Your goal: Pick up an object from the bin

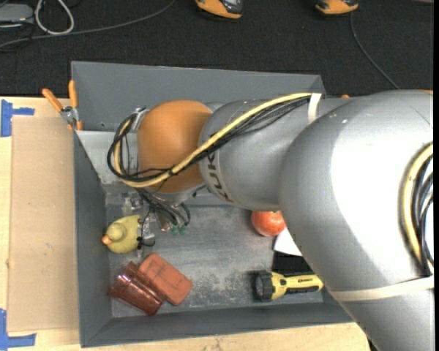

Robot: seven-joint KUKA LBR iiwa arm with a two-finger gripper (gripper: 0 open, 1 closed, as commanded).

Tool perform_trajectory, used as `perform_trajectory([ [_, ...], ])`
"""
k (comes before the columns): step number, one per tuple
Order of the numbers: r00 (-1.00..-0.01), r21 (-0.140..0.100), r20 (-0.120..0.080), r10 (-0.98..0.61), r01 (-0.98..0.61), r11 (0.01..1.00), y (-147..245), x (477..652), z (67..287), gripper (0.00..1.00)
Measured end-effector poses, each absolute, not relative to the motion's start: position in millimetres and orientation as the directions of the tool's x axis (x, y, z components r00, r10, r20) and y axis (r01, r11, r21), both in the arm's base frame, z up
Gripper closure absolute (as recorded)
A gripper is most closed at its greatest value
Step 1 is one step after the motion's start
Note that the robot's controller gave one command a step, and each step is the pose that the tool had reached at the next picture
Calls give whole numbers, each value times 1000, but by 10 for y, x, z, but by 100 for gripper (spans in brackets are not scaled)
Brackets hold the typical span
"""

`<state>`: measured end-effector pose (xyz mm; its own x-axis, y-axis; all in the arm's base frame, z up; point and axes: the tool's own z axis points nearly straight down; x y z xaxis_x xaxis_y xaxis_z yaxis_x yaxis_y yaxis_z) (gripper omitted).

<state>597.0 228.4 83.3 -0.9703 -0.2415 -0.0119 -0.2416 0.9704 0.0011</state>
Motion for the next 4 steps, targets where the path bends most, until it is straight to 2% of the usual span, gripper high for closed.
perform_trajectory([
  [1, -944, 3, -7, -331, -331, 944, 2177, 5789, 929, 100],
  [2, -942, 1, -5, -336, -336, 942, 2239, 5760, 1323, 100],
  [3, -957, 5, -16, -288, -288, 958, 2239, 5808, 1519, 100],
  [4, -950, 4, -13, -311, -311, 951, 2132, 5447, 1569, 100],
])
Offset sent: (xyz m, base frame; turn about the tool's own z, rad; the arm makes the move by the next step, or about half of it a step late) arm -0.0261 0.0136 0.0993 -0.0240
